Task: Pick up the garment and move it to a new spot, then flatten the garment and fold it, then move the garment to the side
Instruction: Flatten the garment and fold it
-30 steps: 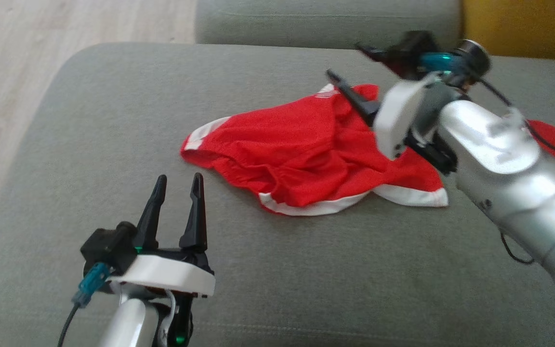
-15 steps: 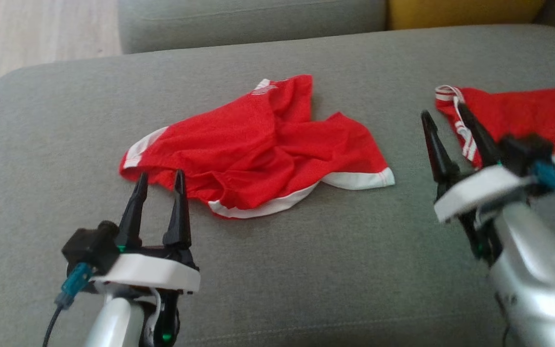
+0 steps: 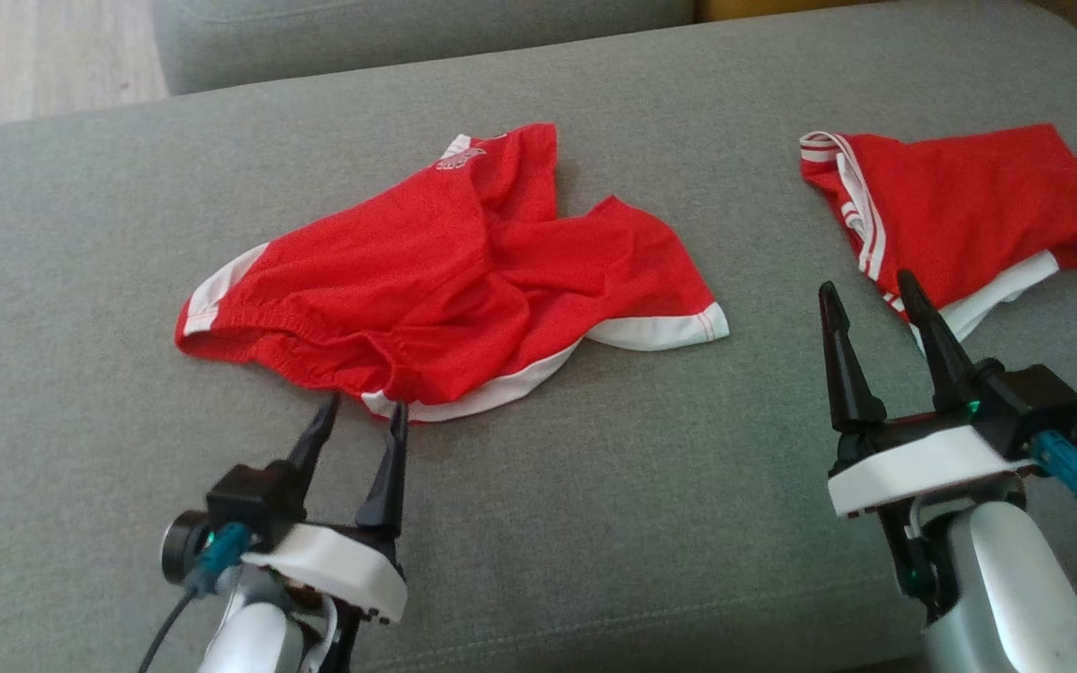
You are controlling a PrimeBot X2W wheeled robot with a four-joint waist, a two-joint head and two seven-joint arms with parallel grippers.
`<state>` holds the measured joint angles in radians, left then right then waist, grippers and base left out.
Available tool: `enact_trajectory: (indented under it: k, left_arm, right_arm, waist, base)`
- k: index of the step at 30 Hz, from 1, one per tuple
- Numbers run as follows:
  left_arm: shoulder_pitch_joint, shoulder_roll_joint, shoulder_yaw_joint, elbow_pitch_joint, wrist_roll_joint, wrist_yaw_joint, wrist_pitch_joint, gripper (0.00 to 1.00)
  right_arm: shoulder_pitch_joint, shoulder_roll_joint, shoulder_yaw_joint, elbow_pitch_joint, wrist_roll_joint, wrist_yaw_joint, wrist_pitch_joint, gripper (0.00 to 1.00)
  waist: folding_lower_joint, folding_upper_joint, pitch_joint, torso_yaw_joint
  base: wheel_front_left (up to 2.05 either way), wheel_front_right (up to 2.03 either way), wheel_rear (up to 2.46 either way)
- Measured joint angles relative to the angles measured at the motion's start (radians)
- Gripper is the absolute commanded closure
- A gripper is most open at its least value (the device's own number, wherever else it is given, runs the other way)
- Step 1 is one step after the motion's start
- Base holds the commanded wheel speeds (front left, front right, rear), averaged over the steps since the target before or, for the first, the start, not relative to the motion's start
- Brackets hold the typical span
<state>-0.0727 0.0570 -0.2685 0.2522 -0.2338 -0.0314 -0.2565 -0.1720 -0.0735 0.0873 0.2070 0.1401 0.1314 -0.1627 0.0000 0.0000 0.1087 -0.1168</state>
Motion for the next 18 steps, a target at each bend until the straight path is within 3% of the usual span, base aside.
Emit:
enact_trajectory:
  k: [8,18]
  left_arm:
    - [-0.091,0.052,-0.046,0.15,0.087,-0.023,0.0,0.0]
    - [-0.135,0.105,-0.096,0.27,0.17,-0.006,0.026,0.0]
  right_arm:
    - [0.047,0.015,-0.004,-0.04,-0.002,0.0,0.025,0.0]
    - [0.05,0.02,-0.002,-0.042,-0.002,0.0,0.035,0.0]
  waist:
    - [0.0,0.0,0.014,-0.031]
    - [0.0,0.0,0.014,-0.057]
  base:
    - [0.0,0.0,0.0]
    - [0.0,0.0,0.0]
